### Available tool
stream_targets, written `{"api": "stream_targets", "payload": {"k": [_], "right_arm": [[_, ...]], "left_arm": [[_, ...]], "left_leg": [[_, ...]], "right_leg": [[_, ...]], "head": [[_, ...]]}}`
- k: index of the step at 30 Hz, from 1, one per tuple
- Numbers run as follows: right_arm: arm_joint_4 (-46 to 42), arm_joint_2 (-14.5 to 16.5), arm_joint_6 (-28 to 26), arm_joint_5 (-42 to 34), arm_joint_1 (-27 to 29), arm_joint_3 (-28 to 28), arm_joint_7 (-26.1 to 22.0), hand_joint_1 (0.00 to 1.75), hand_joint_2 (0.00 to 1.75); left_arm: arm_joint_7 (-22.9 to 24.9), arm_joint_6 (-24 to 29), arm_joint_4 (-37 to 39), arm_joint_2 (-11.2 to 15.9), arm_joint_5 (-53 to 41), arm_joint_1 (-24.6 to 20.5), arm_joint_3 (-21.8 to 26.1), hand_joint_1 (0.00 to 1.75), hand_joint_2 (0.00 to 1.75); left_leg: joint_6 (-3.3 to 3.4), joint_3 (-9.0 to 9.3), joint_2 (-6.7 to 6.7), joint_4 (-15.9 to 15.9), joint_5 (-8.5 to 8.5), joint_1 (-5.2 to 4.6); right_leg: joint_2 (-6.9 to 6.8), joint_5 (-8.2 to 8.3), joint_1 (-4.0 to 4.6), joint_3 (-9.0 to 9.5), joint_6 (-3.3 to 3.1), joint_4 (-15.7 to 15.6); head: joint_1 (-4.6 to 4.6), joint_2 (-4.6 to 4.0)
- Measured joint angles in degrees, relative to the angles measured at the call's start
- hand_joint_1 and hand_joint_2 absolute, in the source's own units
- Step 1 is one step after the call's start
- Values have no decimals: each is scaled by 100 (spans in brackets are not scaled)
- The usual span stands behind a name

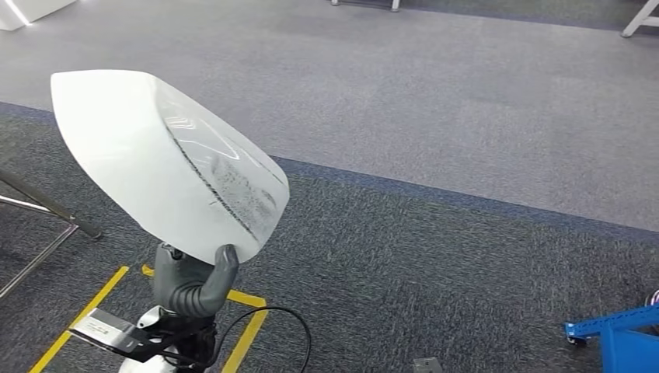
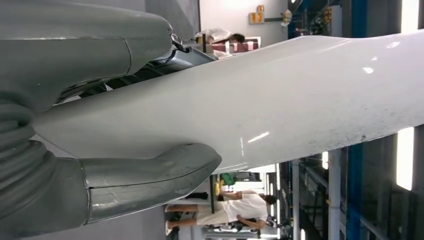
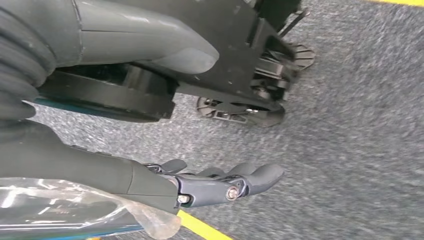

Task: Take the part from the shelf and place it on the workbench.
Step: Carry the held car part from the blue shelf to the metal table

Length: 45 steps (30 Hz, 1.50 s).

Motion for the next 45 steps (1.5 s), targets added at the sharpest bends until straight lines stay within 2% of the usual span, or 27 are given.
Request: {"api": "stream_targets", "payload": {"k": [2, 3, 4, 5, 7, 8, 9, 11, 13, 15, 17, 19, 20, 21, 24, 26, 28, 29, 31, 33, 34, 36, 38, 40, 42, 44, 45], "right_arm": [[0, -1, 1, 2, 7, 4, -1, 0, 175], [1, -1, 2, 3, 19, 7, 2, 0, 175], [1, -1, 2, 5, 31, 8, 4, 0, 175], [2, -1, 2, 9, 39, 9, 7, 0, 175], [2, -1, 2, 18, 38, 10, 8, 0, 175], [2, -1, 2, 21, 34, 10, 8, 0, 175], [2, -1, 1, 21, 32, 10, 7, 0, 175], [2, 0, 1, 20, 31, 11, 13, 0, 175], [2, 5, 7, 27, 30, 14, 32, 0, 175], [2, 15, 14, 35, 29, 14, 43, 0, 175], [2, 24, 24, 36, 35, 15, 38, 0, 175], [2, 27, 31, 36, 50, 15, 28, 0, 175], [2, 27, 31, 37, 51, 15, 16, 0, 175], [2, 27, 30, 38, 47, 16, 1, 0, 175], [2, 32, 24, 43, 27, 17, -52, 0, 175], [2, 39, 21, 44, 26, 17, -72, 0, 175], [1, 46, 21, 48, 22, 20, -76, 0, 175], [1, 49, 22, 54, 16, 22, -73, 0, 175], [-1, 56, 26, 69, 2, 34, -58, 0, 175], [0, 60, 41, 80, 8, 53, -21, 0, 175], [1, 60, 50, 83, 20, 62, 3, 0, 175], [2, 60, 61, 88, 42, 84, 36, 0, 175], [2, 60, 62, 93, 40, 102, 39, 0, 175], [2, 60, 60, 97, 31, 108, 26, 0, 175], [2, 61, 56, 97, 31, 112, 6, 0, 175], [2, 67, 52, 97, 31, 116, -8, 0, 175], [2, 70, 52, 98, 30, 117, -9, 0, 175]], "left_arm": [[0, 0, 0, -4, -2, -8, 1, 175, 175], [1, 1, 0, -5, -2, -6, 2, 175, 175], [6, 2, 0, -4, -2, -1, 3, 175, 175], [14, 5, 0, -4, -1, 2, 3, 175, 175], [30, 13, 0, -4, 2, 5, 4, 175, 175], [33, 19, 0, -5, 3, 5, 4, 175, 175], [40, 24, 0, -5, 5, 3, 5, 175, 175], [69, 30, 0, -6, 15, 4, 7, 175, 175], [97, 30, 0, -5, 25, 15, 7, 175, 175], [103, 28, 0, -4, 28, 11, 7, 175, 175], [104, 24, 1, -3, 29, -6, 5, 175, 175], [107, 15, 5, -1, 29, -10, 3, 175, 175], [109, 11, 8, 0, 29, -10, 3, 175, 175], [113, 10, 11, 1, 28, -10, 3, 175, 175], [139, 11, 12, 1, 27, -12, 3, 175, 175], [172, 10, 13, -1, 26, -16, 4, 175, 175], [184, 10, 13, -1, 26, -9, 8, 175, 175], [184, 11, 12, -1, 26, -1, 10, 175, 175], [183, 13, 12, -6, 24, 1, 15, 175, 175], [183, 15, 14, -11, 20, -1, 20, 175, 175], [184, 15, 19, -13, 18, 0, 22, 175, 175], [184, 15, 32, -13, 13, 4, 26, 175, 175], [184, 15, 41, -13, 11, 5, 28, 175, 175], [186, 15, 43, -12, 10, 1, 31, 175, 175], [193, 13, 44, -8, 5, 1, 36, 175, 175], [198, 10, 44, -1, -18, 9, 37, 175, 175], [202, 10, 44, 4, -47, 10, 37, 175, 175]], "left_leg": [[47, 8, -101, -17, 10, 14], [59, 7, -160, -15, 9, 13], [63, 10, -226, -13, 8, 11], [64, 14, -296, -10, 7, 12], [50, 31, -442, 2, -2, 21], [32, 33, -508, 14, -12, 22], [7, 18, -574, 41, -23, 21], [-63, -30, -689, 70, -17, 31], [-131, -61, -786, 71, 2, 57], [-188, -133, -617, 239, -104, 50], [-240, -392, -293, 821, -410, 44], [-275, -719, -168, 1506, -674, 65], [-280, -787, -157, 1642, -674, 74], [-278, -753, -147, 1570, -570, 79], [-219, -231, 63, 521, -59, 45], [-148, -51, 217, 131, 5, -11], [-76, -55, 148, 91, -13, -34], [-44, -44, 84, 60, -2, -24], [27, -11, -28, -3, 29, 8], [73, -5, -133, -19, 35, 19], [85, -7, -200, -18, 32, 17], [93, 1, -357, -12, 28, 14], [78, 15, -521, 4, 18, 23], [31, -2, -657, 49, -3, 21], [-41, -49, -781, 79, 3, 32], [-110, -84, -849, 93, 12, 51], [-141, -113, -749, 161, -30, 46]], "right_leg": [[281, -332, -6, -335, 18, 672], [338, -469, -5, -543, 23, 1060], [360, -515, -5, -705, 27, 1325], [368, -442, -6, -779, 30, 1385], [422, -14, -21, -614, 31, 867], [551, 179, -40, -453, 32, 480], [686, 304, -62, -299, 28, 148], [866, 338, -74, -160, -3, -124], [767, 350, -62, -135, -68, -150], [628, 357, -70, -96, -140, -178], [465, 341, -58, -59, -194, -191], [293, 319, -41, -40, -218, -189], [214, 307, -37, -32, -220, -189], [140, 294, -35, -19, -218, -188], [-37, 236, -18, 48, -175, -186], [-139, 202, 9, 76, -115, -194], [-253, 185, 21, 112, -48, -226], [-236, 154, 15, 119, -14, -220], [5, -32, 3, -4, 30, 46], [294, -356, -4, -373, 42, 745], [346, -477, -3, -583, 48, 1114], [372, -400, -4, -784, 57, 1349], [456, 48, -24, -593, 58, 780], [740, 341, -67, -298, 47, 104], [899, 351, -74, -168, 8, -129], [777, 360, -65, -126, -55, -164], [703, 362, -65, -106, -95, -177]], "head": [[26, 0], [35, 0], [35, 0], [35, 0], [35, 0], [36, 0], [31, 0], [26, 1], [27, 1], [-3, 0], [-43, 0], [-52, 0], [-52, 0], [-54, 0], [-54, 0], [-52, 0], [-52, 0], [-48, 0], [-17, 1], [15, 1], [23, 0], [21, 0], [23, 0], [19, 0], [13, 1], [13, 1], [-4, 1]]}}
